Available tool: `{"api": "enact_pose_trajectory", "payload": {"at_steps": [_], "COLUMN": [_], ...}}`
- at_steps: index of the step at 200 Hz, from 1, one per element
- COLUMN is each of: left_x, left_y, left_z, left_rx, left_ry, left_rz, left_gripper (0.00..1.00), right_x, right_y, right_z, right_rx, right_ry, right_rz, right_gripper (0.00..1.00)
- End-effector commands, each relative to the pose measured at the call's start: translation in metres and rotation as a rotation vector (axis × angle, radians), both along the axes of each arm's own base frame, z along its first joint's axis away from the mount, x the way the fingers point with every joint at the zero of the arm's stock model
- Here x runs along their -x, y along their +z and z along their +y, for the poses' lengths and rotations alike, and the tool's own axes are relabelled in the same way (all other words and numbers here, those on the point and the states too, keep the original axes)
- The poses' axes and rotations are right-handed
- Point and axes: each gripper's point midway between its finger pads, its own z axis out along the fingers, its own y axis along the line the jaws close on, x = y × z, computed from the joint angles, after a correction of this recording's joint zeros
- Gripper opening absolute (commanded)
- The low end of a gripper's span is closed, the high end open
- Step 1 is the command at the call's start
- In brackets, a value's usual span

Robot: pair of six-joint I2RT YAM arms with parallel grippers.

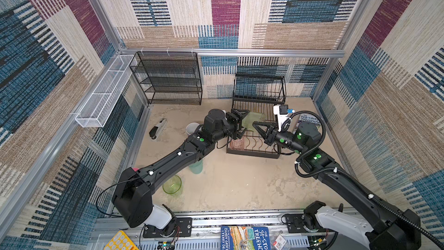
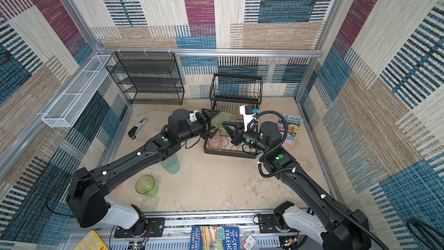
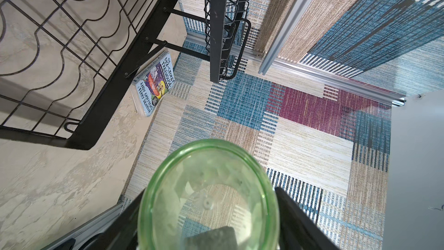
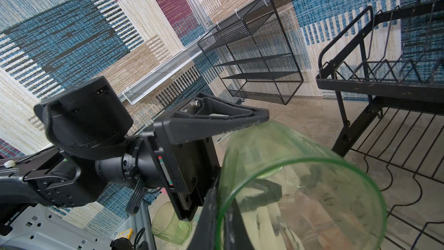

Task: Load cups into a dish rack
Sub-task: Pass the cup.

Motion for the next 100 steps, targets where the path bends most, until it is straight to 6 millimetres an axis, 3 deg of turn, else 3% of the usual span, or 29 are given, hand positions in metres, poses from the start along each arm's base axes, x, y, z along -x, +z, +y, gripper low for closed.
{"api": "enact_pose_trajectory", "payload": {"at_steps": [1, 19, 42, 73, 100], "left_x": [0.006, 0.005, 0.004, 0.001, -0.002], "left_y": [0.001, -0.005, -0.011, -0.019, -0.025], "left_z": [-0.005, -0.003, -0.002, -0.005, -0.006], "left_rx": [-0.006, -0.02, -0.029, -0.033, -0.048], "left_ry": [-0.039, -0.033, -0.025, -0.03, -0.026], "left_rz": [-0.026, -0.029, -0.029, -0.022, -0.017], "left_gripper": [0.6, 0.6, 0.57, 0.55, 0.54], "right_x": [0.004, 0.002, -0.002, -0.005, -0.009], "right_y": [0.016, 0.014, 0.011, 0.008, 0.006], "right_z": [0.006, 0.007, 0.006, 0.004, 0.002], "right_rx": [-0.027, -0.022, -0.018, -0.009, -0.001], "right_ry": [0.044, 0.042, 0.026, 0.011, -0.01], "right_rz": [-0.046, -0.038, -0.028, -0.021, -0.012], "right_gripper": [0.0, 0.06, 0.27, 0.45, 0.5]}}
